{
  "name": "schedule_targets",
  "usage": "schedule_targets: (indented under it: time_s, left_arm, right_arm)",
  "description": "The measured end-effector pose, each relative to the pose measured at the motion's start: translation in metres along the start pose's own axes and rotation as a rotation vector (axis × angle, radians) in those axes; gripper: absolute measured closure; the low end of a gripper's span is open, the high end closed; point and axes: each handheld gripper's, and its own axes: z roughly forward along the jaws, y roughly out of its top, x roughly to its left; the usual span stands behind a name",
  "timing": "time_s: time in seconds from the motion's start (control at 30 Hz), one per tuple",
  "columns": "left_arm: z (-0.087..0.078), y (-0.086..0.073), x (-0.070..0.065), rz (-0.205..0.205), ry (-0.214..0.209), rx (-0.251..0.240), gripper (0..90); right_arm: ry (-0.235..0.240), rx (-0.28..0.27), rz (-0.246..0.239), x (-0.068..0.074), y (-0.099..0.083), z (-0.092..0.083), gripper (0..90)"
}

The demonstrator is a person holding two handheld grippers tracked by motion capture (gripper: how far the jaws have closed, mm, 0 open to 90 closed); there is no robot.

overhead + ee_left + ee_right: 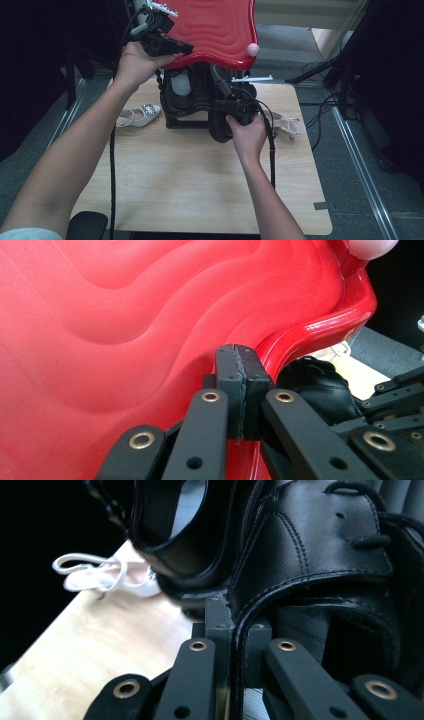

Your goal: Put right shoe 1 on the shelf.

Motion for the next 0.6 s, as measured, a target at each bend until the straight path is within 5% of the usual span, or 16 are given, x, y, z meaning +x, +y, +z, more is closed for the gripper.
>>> schedule_targets:
  time_s: [0.23, 0.6]
  left_arm:
    - [0.0, 0.0, 0.001, -0.004, -0.004, 0.004, 90.0]
    - [-0.001, 0.0, 0.0, -0.006, -0.003, 0.008, 90.0]
  right_arm:
    - [-0.103, -0.07, -0.019, 0.004, 0.004, 0.02, 87.1]
    - [-0.138, -0.125, -0.016, 0.007, 0.009, 0.043, 87.0]
